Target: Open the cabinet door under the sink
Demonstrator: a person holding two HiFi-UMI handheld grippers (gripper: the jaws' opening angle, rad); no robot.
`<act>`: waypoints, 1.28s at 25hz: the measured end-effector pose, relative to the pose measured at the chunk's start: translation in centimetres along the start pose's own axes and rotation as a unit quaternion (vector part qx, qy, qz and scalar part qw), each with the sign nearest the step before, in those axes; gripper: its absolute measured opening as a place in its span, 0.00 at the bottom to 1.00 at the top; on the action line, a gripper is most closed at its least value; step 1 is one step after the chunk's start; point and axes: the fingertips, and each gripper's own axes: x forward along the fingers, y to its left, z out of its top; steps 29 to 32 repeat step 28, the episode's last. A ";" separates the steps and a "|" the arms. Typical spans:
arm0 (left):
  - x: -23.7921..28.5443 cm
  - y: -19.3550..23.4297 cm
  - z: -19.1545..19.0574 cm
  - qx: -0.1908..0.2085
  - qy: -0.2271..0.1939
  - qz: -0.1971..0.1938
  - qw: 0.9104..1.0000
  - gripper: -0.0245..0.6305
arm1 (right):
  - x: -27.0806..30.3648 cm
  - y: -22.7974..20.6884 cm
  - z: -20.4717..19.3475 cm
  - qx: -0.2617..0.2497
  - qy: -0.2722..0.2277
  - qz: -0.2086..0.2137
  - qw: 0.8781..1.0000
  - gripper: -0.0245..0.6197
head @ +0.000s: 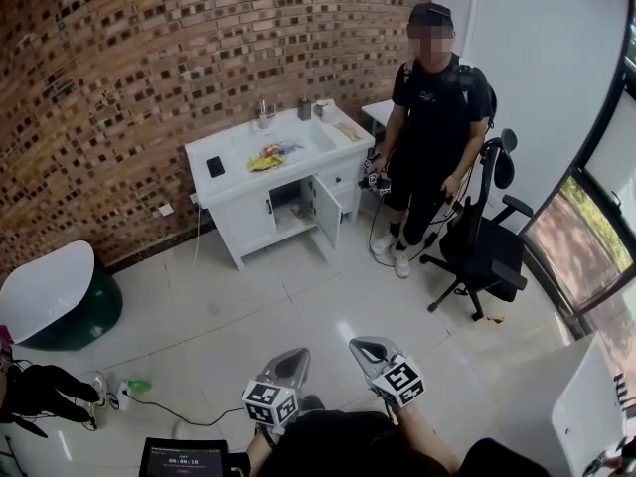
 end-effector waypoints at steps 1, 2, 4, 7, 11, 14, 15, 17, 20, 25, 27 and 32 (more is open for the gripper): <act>0.0 0.0 -0.1 -0.001 0.000 0.001 1.000 0.06 | 0.0 0.1 -0.1 0.000 0.000 0.001 1.000 0.02; 0.0 0.0 -0.3 -0.002 0.001 0.002 1.000 0.06 | 0.0 0.1 -0.3 0.000 0.001 0.002 1.000 0.02; 0.2 -0.2 -0.6 -0.002 0.001 0.003 1.000 0.06 | -0.2 0.1 -0.7 -0.001 0.003 0.004 1.000 0.02; 0.4 -0.5 -0.9 -0.002 0.001 0.004 1.000 0.06 | -0.4 -0.2 -1.2 -0.001 0.004 0.004 1.000 0.02; 0.1 -0.5 -0.8 -0.004 0.003 0.003 1.000 0.06 | -0.6 0.0 -0.9 0.000 0.005 0.003 1.000 0.02; 0.0 -0.6 -0.7 -0.005 0.004 0.002 1.000 0.06 | -0.6 0.1 -0.9 0.001 0.007 0.002 1.000 0.02; 0.1 -0.6 -0.8 -0.006 0.004 0.003 1.000 0.06 | -0.7 0.1 -1.0 0.001 0.008 0.003 1.000 0.02; 0.2 -0.7 -1.1 -0.005 0.004 0.003 1.000 0.06 | -0.8 0.0 -1.3 0.001 0.008 0.003 1.000 0.02; 0.5 -0.8 -1.3 -0.005 0.003 0.003 1.000 0.06 | -0.9 -0.2 -1.6 -0.001 0.008 0.002 1.000 0.02; 0.4 -0.6 -1.0 -0.005 0.003 0.003 1.000 0.06 | -0.7 -0.2 -1.4 -0.002 0.010 0.002 1.000 0.02; 0.1 -0.4 -0.8 -0.006 0.004 0.002 1.000 0.06 | -0.6 0.0 -1.1 -0.002 0.011 0.001 1.000 0.02; 0.0 -0.3 -0.6 -0.006 0.005 0.002 1.000 0.06 | -0.5 0.1 -1.0 -0.001 0.012 0.000 1.000 0.02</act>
